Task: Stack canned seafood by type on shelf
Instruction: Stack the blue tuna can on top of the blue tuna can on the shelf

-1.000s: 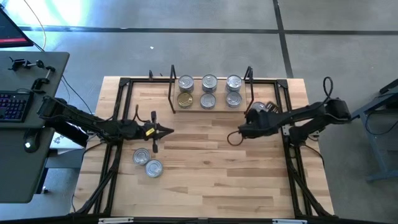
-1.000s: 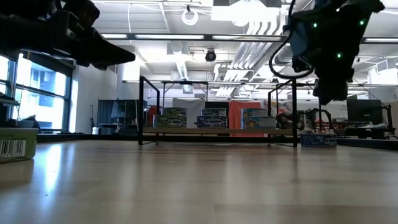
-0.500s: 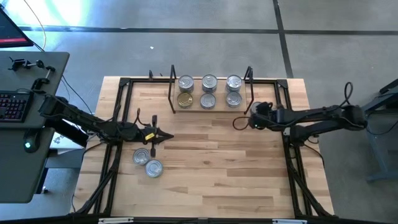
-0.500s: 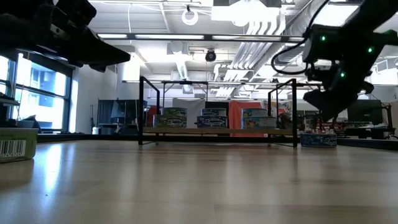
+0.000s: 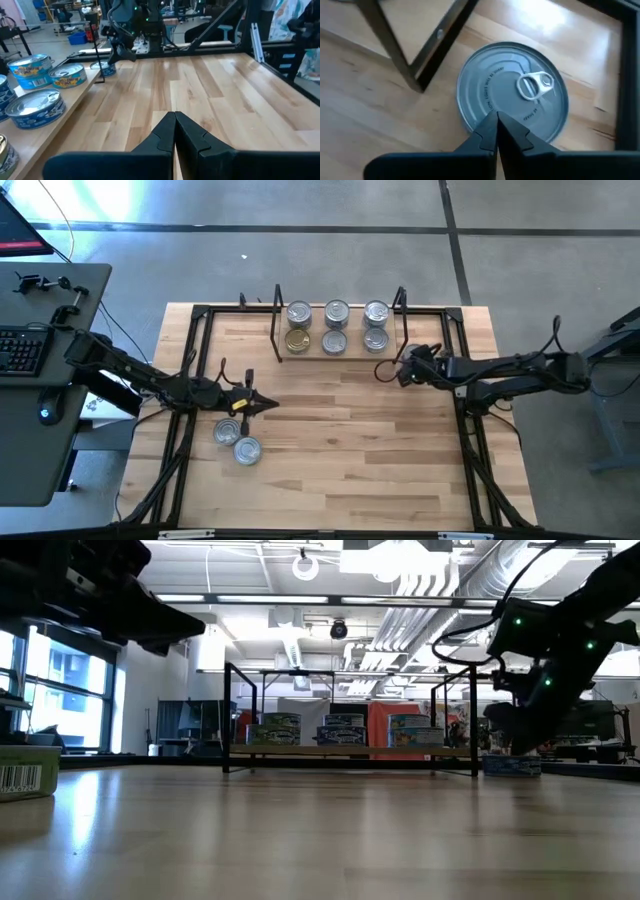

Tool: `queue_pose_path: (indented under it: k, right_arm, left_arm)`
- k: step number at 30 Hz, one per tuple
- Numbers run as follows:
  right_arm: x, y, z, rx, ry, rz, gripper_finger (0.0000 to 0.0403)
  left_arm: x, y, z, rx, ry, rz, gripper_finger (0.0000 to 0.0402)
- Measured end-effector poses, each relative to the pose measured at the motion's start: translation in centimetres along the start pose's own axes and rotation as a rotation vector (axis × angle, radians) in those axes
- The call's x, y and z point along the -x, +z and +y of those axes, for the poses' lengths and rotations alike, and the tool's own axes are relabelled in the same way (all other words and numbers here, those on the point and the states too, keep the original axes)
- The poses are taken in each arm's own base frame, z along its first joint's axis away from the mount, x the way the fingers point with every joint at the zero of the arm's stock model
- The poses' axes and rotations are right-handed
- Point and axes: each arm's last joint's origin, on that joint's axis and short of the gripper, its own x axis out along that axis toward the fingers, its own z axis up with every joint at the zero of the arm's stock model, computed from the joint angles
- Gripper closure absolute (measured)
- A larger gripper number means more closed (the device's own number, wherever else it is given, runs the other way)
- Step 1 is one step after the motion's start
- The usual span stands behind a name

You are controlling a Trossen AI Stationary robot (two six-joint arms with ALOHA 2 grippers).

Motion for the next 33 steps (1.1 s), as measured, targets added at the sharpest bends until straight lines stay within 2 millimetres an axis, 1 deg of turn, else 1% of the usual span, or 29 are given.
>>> queue_pose_path:
  k: [3, 6, 11, 15, 18, 20, 23, 24, 26, 27, 29, 33]
  right_arm:
    - [0.2, 0.1, 0.3, -0.024, 0.064, 0.04, 0.0403]
    - [0.7, 0.2, 0.7, -0.031, 0.116, 0.101, 0.0403]
    - [2.8, 0.7, 1.7, -0.05, 0.192, 0.247, 0.0403]
    - [5.0, 0.9, 3.2, -0.084, 0.333, 0.347, 0.0403]
    - [6.2, 0.3, 4.9, -0.056, 0.481, 0.389, 0.0403]
    - [6.5, -0.6, 5.9, -0.052, 0.525, 0.419, 0.0403]
    - [6.2, -2.2, 7.4, -0.001, 0.501, 0.437, 0.0403]
    - [6.2, -2.6, 8.0, 0.026, 0.506, 0.411, 0.0403]
    - [6.7, -2.7, 9.1, 0.074, 0.486, 0.318, 0.0403]
    - [7.2, -2.4, 9.5, 0.091, 0.46, 0.264, 0.0403]
    - [8.3, -1.5, 9.6, 0.124, 0.364, 0.18, 0.0403]
    - [9.6, 0.5, 7.9, 0.145, 0.088, 0.102, 0.0403]
  left_arm:
    - [0.0, 0.2, -0.1, 0.0, -0.005, -0.02, 0.0402]
    - [0.0, 0.4, -0.1, -0.009, -0.004, -0.042, 0.0402]
    - [0.0, 0.5, -0.1, -0.001, -0.004, -0.048, 0.0401]
    - [0.0, 0.5, -0.1, -0.001, -0.008, -0.047, 0.0402]
    - [0.1, 0.5, -0.2, -0.004, -0.013, -0.047, 0.0402]
    - [0.1, 0.5, -0.4, -0.014, -0.022, -0.048, 0.0401]
    - [0.2, 0.5, -0.6, -0.031, -0.035, -0.05, 0.0402]
    - [0.2, 0.5, -0.7, -0.033, -0.039, -0.049, 0.0401]
    - [0.2, 0.5, -0.8, -0.034, -0.045, -0.05, 0.0402]
    - [0.2, 0.5, -0.8, -0.034, -0.045, -0.05, 0.0402]
    - [0.2, 0.5, -0.8, -0.034, -0.043, -0.05, 0.0401]
    - [0.2, 0.5, -0.8, -0.032, -0.043, -0.05, 0.0402]
